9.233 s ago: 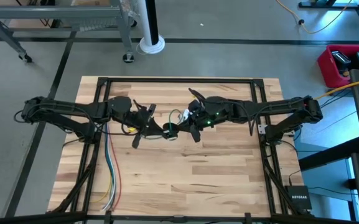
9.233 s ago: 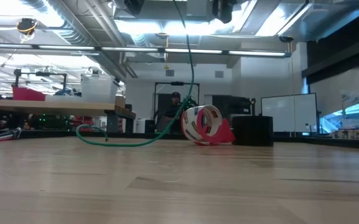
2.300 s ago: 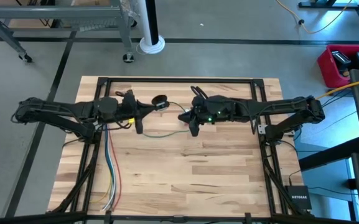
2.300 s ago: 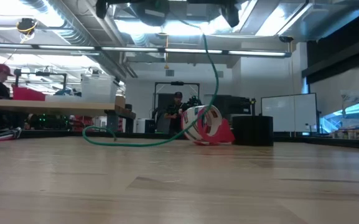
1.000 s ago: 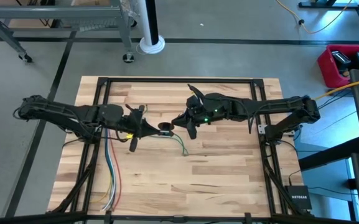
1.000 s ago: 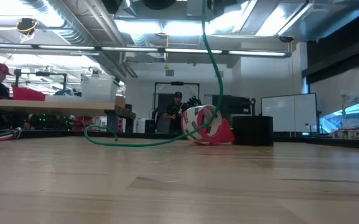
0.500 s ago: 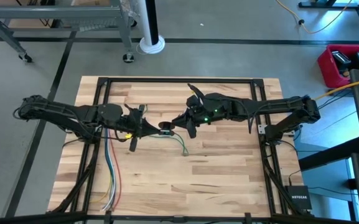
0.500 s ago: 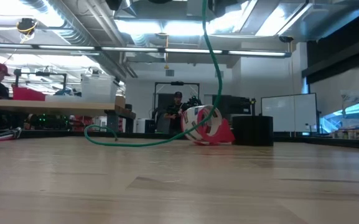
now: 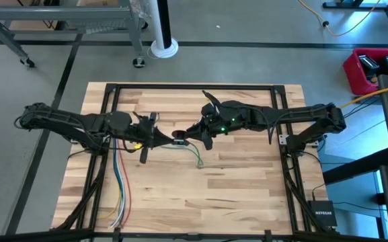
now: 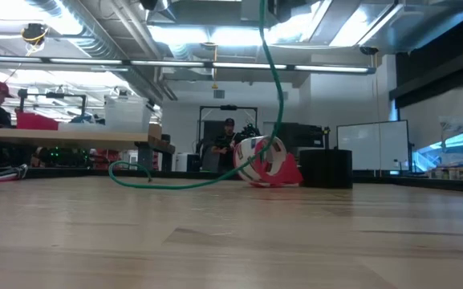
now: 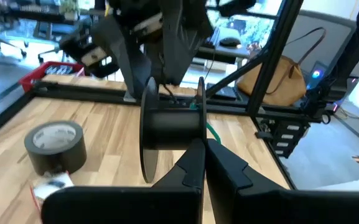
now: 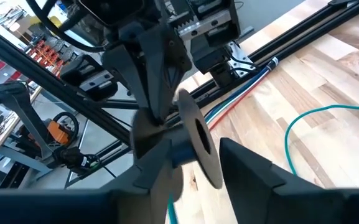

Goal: Coil cords
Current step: Coil the green wire on the spool

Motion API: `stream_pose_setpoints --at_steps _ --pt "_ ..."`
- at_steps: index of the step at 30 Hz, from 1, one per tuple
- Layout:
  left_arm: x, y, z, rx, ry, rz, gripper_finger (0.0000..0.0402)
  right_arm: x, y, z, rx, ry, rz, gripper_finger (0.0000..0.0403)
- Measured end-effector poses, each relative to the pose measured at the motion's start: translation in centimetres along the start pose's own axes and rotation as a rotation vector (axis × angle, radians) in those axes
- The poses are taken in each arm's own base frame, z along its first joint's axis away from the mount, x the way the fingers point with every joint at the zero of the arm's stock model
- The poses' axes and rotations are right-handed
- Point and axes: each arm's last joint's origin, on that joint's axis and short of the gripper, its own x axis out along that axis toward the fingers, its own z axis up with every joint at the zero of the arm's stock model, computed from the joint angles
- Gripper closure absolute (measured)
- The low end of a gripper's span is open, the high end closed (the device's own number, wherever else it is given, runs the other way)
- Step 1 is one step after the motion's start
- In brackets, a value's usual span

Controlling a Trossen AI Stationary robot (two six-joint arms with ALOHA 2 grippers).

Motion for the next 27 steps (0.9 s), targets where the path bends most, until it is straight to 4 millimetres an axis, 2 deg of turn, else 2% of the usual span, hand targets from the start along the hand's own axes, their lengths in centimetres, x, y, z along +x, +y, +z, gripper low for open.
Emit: stream_pose_setpoints --at_steps 6,12,21,27 --pt "0.0 0.0 0.2 0.019 -0.024 -0.003 0.0402 0.5 -0.3 -0.2 -0.007 0.009 -0.006 0.0300" --pt "0.0 0.0 0.3 0.013 -0.028 -0.006 0.0401 0.6 -0.3 -0.3 -0.085 0.012 -0.007 0.0390" --pt "-0.4 0.1 0.4 0.016 -0.039 0.026 0.0401 0.6 -0.3 -0.2 -0.101 -0.015 -0.031 0.0396" --pt "-1.6 0.3 1.1 0.016 -0.088 0.102 0.0401 0.6 -0.3 0.2 -0.109 -0.068 -0.062 0.0399"
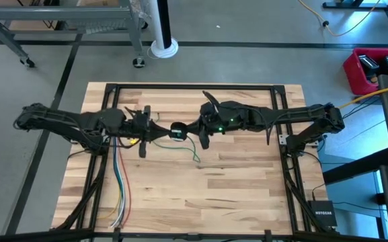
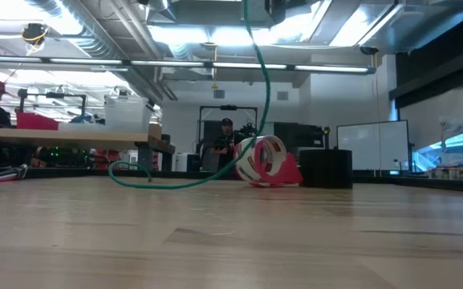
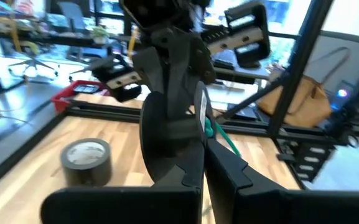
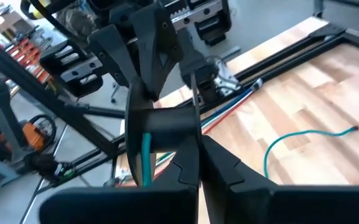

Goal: Coil cords
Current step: Coil the green wire on the spool

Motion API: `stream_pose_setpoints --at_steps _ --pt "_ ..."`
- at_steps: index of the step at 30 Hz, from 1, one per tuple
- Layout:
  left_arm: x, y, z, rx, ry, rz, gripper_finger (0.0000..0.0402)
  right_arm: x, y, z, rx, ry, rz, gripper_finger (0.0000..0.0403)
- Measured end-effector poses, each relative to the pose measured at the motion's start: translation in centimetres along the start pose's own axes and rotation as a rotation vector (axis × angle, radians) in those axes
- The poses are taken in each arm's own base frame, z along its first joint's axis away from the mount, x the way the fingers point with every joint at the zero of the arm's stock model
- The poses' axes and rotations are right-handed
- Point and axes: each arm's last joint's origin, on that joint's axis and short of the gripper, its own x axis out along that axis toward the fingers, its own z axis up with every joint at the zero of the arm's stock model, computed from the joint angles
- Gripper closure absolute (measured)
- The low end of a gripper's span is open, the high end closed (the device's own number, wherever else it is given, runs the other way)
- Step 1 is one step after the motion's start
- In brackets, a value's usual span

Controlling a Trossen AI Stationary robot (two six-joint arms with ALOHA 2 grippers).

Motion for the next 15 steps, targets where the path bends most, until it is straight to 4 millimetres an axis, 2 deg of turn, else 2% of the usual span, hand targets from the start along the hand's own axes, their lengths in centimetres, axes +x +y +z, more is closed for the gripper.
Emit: stream_pose_setpoints --at_steps 9,15 --pt "-1.7 0.3 1.1 0.019 -0.079 0.060 0.0401 0.0 0.4 0.9 -0.028 -0.112 0.015 0.0401" --pt "-3.2 0.8 2.1 0.047 -0.140 0.152 0.0401 0.0 0.1 0.8 -0.026 -0.117 -0.048 0.0401"
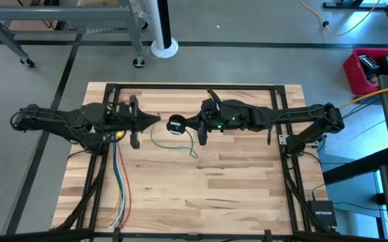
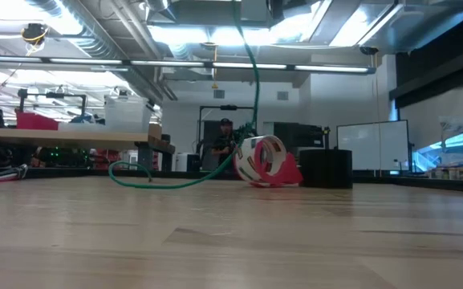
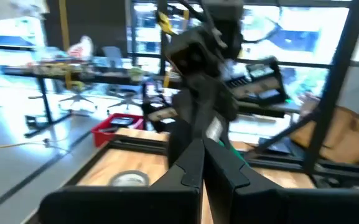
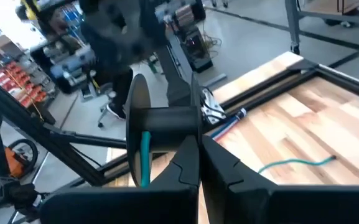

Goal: Coil cords
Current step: Coil the green wire on the spool

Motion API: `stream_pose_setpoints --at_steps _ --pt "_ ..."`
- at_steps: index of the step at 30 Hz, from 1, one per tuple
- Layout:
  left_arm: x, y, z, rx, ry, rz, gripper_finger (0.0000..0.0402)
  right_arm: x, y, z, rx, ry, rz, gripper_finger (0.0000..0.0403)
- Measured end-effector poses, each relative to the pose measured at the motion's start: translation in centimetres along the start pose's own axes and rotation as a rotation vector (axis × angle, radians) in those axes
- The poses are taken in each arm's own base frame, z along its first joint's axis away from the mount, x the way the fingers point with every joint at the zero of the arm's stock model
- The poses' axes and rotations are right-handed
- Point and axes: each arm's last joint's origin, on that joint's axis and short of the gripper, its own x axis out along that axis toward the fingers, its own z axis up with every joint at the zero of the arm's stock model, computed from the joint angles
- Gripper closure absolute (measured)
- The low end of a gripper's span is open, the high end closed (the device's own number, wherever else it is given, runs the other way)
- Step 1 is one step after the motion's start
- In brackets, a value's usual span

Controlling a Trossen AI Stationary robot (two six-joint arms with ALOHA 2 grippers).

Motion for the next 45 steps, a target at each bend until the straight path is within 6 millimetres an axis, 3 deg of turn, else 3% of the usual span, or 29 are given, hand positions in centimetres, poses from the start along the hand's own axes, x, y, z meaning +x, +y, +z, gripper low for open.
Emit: stream_pose_setpoints --at_steps 7,19,27,33,45 --pt "-0.6 0.1 0.2 -0.091 -0.005 0.003 0.0401 0.0 0.0 0.2 -0.019 -0.039 -0.034 0.0401" --pt "1.3 -1.1 -3.2 -0.247 0.276 -0.087 0.0399 -0.1 0.3 1.1 -0.056 -0.134 -0.021 0.0401" --pt "2.7 -1.7 -4.6 -0.294 0.357 -0.110 0.0312 -0.1 0.3 1.1 -0.063 -0.136 -0.021 0.0401" --pt "4.9 -2.5 -5.4 -0.297 0.326 -0.118 0.0248 -0.2 0.6 1.6 -0.059 -0.194 0.007 0.0401" --pt "7.3 -3.3 -7.0 -0.268 0.312 -0.126 0.0235 -0.3 0.7 2.0 -0.076 -0.246 -0.011 0.0401"
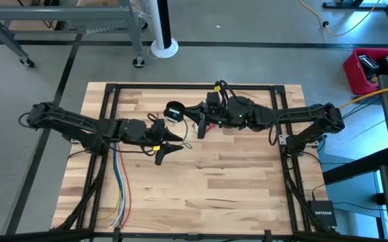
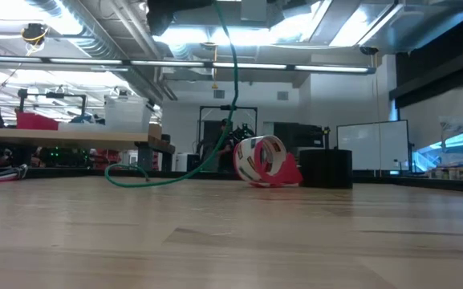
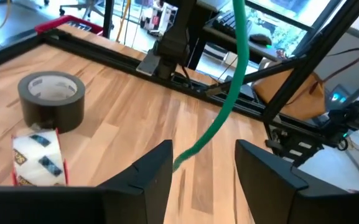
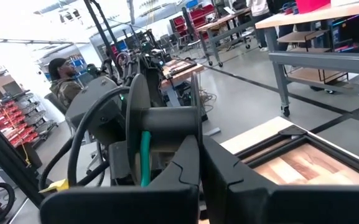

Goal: Coil cords
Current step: Coil the green wire on the spool

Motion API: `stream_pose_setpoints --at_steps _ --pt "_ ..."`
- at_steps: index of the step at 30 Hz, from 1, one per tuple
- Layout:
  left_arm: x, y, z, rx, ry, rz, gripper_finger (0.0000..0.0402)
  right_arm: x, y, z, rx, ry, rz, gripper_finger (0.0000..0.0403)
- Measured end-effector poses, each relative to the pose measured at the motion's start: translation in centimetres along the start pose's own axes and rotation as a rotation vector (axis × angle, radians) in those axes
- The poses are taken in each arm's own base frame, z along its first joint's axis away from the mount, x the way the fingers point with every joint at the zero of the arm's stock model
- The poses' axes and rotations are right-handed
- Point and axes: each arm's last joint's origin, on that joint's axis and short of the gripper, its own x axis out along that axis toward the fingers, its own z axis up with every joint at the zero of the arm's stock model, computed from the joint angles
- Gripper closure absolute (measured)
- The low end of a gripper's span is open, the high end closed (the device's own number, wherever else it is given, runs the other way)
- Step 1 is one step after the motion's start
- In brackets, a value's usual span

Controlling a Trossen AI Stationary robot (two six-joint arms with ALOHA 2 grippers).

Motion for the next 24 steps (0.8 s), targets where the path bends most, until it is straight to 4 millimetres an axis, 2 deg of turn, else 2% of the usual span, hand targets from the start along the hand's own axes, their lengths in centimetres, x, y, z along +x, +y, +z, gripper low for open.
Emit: stream_pose_setpoints --at_steps 10,14,19,24 --pt "1.03 -0.09 -0.19 0.046 -0.027 -0.003 0.0241 -0.01 0.00 0.00 0.000 0.002 0.000 0.0401" --pt "1.02 0.05 -0.36 0.030 -0.014 0.025 0.0289 -0.01 0.00 0.01 0.000 0.001 0.000 0.0401" --pt "0.98 0.08 -0.37 0.029 -0.012 0.029 0.0384 0.00 0.00 -0.01 0.000 0.003 0.000 0.0401" --pt "0.97 0.19 -0.58 0.032 0.007 0.047 0.0389 -0.05 0.02 0.02 0.001 0.003 0.000 0.0401"
